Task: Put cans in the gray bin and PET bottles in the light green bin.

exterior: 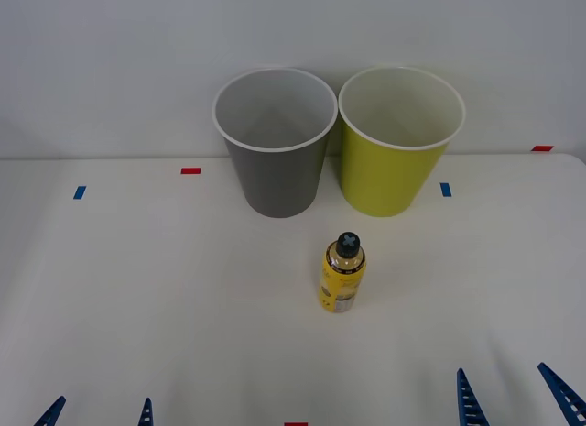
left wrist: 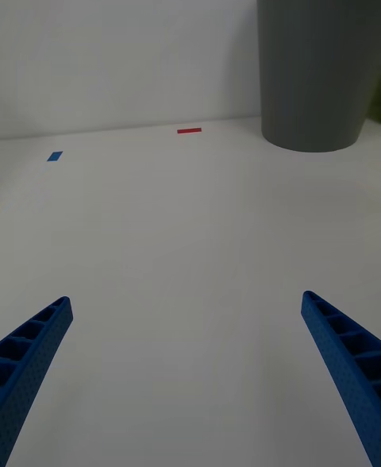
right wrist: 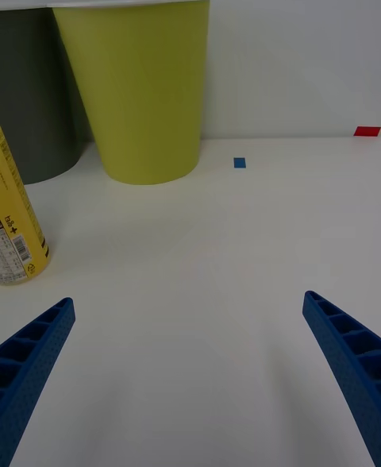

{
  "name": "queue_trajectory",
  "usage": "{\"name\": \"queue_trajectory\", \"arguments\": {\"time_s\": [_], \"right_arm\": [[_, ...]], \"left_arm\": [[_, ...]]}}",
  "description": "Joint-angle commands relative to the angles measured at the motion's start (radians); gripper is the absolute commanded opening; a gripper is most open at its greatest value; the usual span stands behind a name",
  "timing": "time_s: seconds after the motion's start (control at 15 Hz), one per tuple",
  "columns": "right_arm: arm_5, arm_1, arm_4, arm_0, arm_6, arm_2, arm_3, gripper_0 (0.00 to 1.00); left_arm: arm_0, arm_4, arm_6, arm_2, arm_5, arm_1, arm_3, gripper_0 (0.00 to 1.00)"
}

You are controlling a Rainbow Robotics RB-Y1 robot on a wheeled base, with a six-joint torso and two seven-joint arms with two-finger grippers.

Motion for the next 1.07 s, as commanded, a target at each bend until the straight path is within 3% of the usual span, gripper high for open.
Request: {"name": "queue_trajectory", "arguments": {"time_s": [0.07,1.07], "right_arm": [[0.000,0.000,0.000,0.000,0.000,0.000,0.000,1.00],[0.000,0.000,0.000,0.000,0.000,0.000,0.000,1.00]], "left_arm": [[0.000,0.000,0.000,0.000,0.000,0.000,0.000,1.00],[0.000,0.000,0.000,0.000,0.000,0.000,0.000,1.00]]}}
